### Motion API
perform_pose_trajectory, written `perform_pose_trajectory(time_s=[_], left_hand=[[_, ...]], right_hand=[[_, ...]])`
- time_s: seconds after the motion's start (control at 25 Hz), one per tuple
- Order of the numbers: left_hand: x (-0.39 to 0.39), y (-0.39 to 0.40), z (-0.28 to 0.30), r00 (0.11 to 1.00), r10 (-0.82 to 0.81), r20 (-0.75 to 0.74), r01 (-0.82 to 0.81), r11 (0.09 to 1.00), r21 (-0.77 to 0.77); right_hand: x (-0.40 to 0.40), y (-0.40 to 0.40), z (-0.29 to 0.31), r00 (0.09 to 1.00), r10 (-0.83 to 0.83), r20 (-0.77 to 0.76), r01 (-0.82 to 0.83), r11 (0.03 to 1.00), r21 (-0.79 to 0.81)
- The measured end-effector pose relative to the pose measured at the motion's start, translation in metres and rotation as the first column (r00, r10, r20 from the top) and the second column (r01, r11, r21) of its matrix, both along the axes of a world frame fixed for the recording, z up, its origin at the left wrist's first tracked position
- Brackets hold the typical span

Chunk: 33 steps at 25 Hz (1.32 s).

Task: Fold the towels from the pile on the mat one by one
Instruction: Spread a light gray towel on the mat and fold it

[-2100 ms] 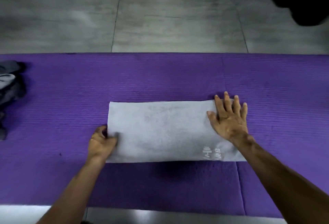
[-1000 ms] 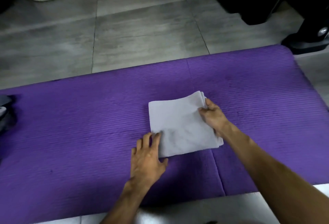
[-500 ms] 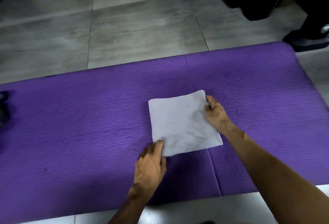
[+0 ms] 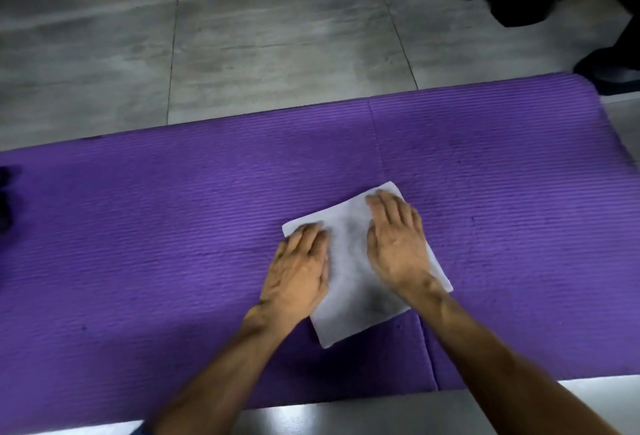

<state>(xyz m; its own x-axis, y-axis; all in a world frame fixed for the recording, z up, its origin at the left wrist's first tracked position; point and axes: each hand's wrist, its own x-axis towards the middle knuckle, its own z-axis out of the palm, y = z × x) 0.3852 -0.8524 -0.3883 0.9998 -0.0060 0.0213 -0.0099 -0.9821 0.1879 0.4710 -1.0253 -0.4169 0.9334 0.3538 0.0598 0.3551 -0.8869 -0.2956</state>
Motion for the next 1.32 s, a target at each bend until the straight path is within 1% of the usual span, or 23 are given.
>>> perform_pose_trajectory(time_s=[0.04,0.08,0.16,0.2,0.32,0.4,0.48,0.6,0.72,0.76,0.84,0.88,0.92,1.04,1.12,1.2,1.28,1.32], left_hand=[[0.004,0.003,-0.010,0.997,0.014,-0.070,-0.014,1.000,-0.001],[0.004,0.007,-0.021,0.988,0.074,-0.133,-0.077,0.997,-0.014],[-0.003,0.018,-0.042,0.945,0.202,-0.258,-0.220,0.975,-0.042],[-0.006,0.020,-0.047,0.930,0.231,-0.288,-0.251,0.967,-0.035],[-0.002,0.005,-0.038,0.947,0.255,-0.195,-0.245,0.967,0.074],[-0.011,-0.010,-0.039,0.974,0.184,-0.136,-0.176,0.982,0.066],[-0.028,-0.017,-0.047,0.982,0.122,-0.144,-0.119,0.993,0.029],[-0.032,-0.014,-0.056,0.976,0.136,-0.172,-0.130,0.991,0.043],[-0.026,-0.015,-0.046,0.975,0.135,-0.177,-0.120,0.989,0.091],[-0.033,-0.016,-0.045,0.983,0.100,-0.154,-0.086,0.992,0.097],[-0.061,-0.018,-0.046,0.993,-0.061,-0.103,0.070,0.994,0.081],[-0.081,-0.020,-0.046,0.985,-0.139,-0.099,0.145,0.988,0.056],[-0.099,-0.023,-0.044,0.977,-0.176,-0.118,0.180,0.983,0.029],[-0.126,-0.032,-0.033,0.974,-0.132,-0.185,0.136,0.991,0.005],[-0.121,-0.033,-0.032,0.976,-0.152,-0.156,0.154,0.988,-0.001],[-0.114,-0.029,-0.034,0.974,-0.190,-0.124,0.189,0.982,-0.022],[-0.115,-0.024,-0.038,0.971,-0.226,-0.082,0.224,0.974,-0.030],[-0.115,-0.023,-0.041,0.965,-0.251,-0.072,0.248,0.968,-0.043]], right_hand=[[-0.002,0.002,-0.007,0.998,0.031,-0.047,-0.033,0.999,-0.041],[-0.003,0.002,-0.014,0.996,0.042,-0.081,-0.047,0.996,-0.070],[-0.003,-0.003,-0.025,0.995,0.048,-0.092,-0.058,0.993,-0.103],[-0.003,-0.004,-0.028,0.995,0.049,-0.092,-0.060,0.991,-0.118],[-0.001,0.000,-0.027,0.997,0.018,-0.079,-0.029,0.990,-0.137],[0.000,0.002,-0.026,0.998,0.012,-0.068,-0.023,0.988,-0.155],[0.001,0.001,-0.029,0.998,0.022,-0.065,-0.034,0.983,-0.178],[0.002,0.000,-0.029,0.997,0.012,-0.076,-0.026,0.982,-0.185],[0.005,0.001,-0.024,0.994,0.011,-0.111,-0.032,0.981,-0.193],[0.004,0.001,-0.023,0.992,0.005,-0.124,-0.029,0.981,-0.194],[0.004,0.001,-0.023,0.989,0.001,-0.148,-0.032,0.978,-0.205],[0.005,0.001,-0.022,0.985,0.010,-0.171,-0.046,0.977,-0.209],[0.006,0.001,-0.021,0.978,0.020,-0.208,-0.066,0.974,-0.215],[0.006,-0.006,-0.011,0.952,0.052,-0.303,-0.108,0.979,-0.173],[-0.012,-0.020,-0.004,0.958,0.141,-0.250,-0.171,0.980,-0.104],[-0.046,-0.048,-0.003,0.945,0.289,-0.151,-0.301,0.951,-0.066],[-0.073,-0.082,-0.007,0.905,0.404,-0.132,-0.417,0.904,-0.091],[-0.078,-0.094,-0.008,0.890,0.433,-0.140,-0.449,0.887,-0.111]])
